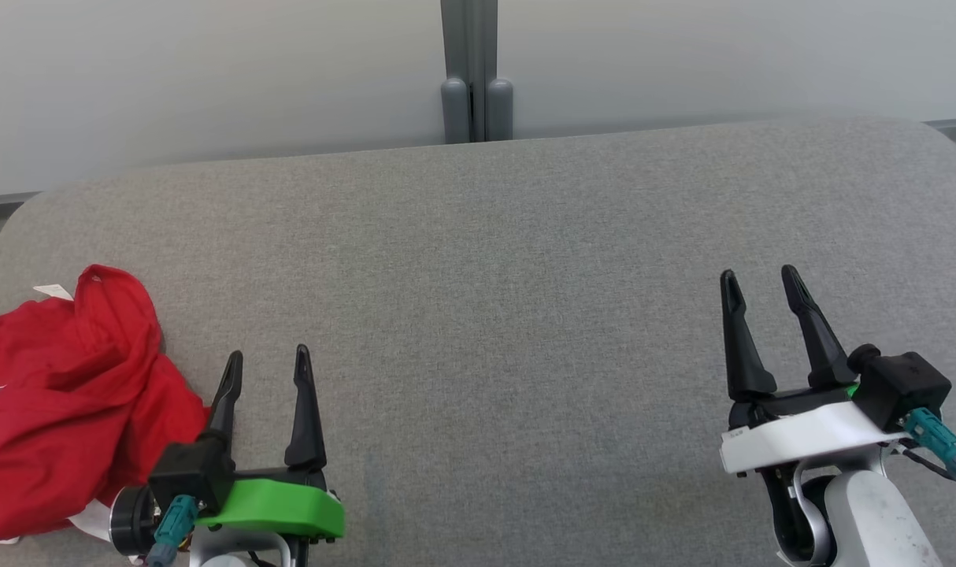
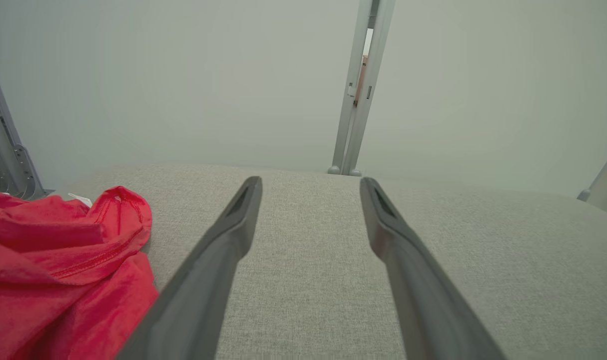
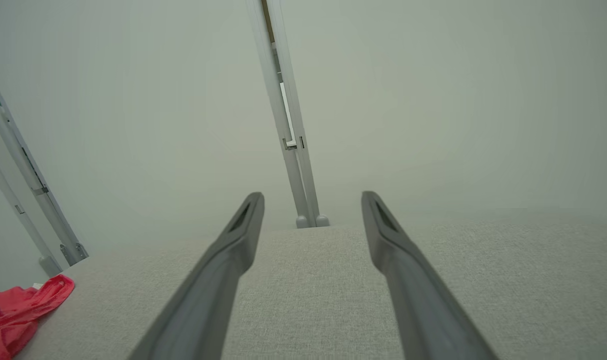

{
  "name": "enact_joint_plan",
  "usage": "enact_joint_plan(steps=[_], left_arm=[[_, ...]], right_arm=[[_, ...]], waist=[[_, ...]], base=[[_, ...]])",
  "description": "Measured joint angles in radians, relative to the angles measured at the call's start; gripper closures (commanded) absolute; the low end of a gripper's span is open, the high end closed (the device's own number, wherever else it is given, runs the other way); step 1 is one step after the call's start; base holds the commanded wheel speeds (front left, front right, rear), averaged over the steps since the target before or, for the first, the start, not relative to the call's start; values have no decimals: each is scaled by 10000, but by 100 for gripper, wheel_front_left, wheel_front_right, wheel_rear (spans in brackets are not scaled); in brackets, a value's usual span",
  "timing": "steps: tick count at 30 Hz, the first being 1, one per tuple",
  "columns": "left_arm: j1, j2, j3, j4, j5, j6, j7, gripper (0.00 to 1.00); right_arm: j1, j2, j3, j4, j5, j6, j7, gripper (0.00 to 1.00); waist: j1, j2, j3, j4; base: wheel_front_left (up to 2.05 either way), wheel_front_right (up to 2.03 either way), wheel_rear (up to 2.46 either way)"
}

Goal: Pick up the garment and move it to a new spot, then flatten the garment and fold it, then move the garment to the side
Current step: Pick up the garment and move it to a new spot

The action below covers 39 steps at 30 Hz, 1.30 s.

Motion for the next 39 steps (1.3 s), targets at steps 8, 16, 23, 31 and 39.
enact_joint_plan(steps=[8,16,23,31,39], left_arm=[[27,-98,174,614,92,-431,-150,0],[26,-104,13,769,253,-355,-251,0],[9,-105,4,784,234,-291,-251,0],[4,-111,198,798,196,-105,-251,0],[2,-115,679,773,221,125,-253,0]], right_arm=[[98,-4,82,495,255,0,-132,0],[91,-6,155,646,4,0,-222,0],[89,-8,130,694,-8,0,-224,0],[102,-10,368,713,-58,0,-232,0],[174,-10,796,763,-113,0,-232,0]], waist=[[0,0,-51,1],[0,0,-78,6],[0,0,-57,173],[0,0,-68,737],[0,0,-117,1712]], base=[[0,0,0],[0,0,0],[0,0,0],[0,0,0],[0,0,0]])
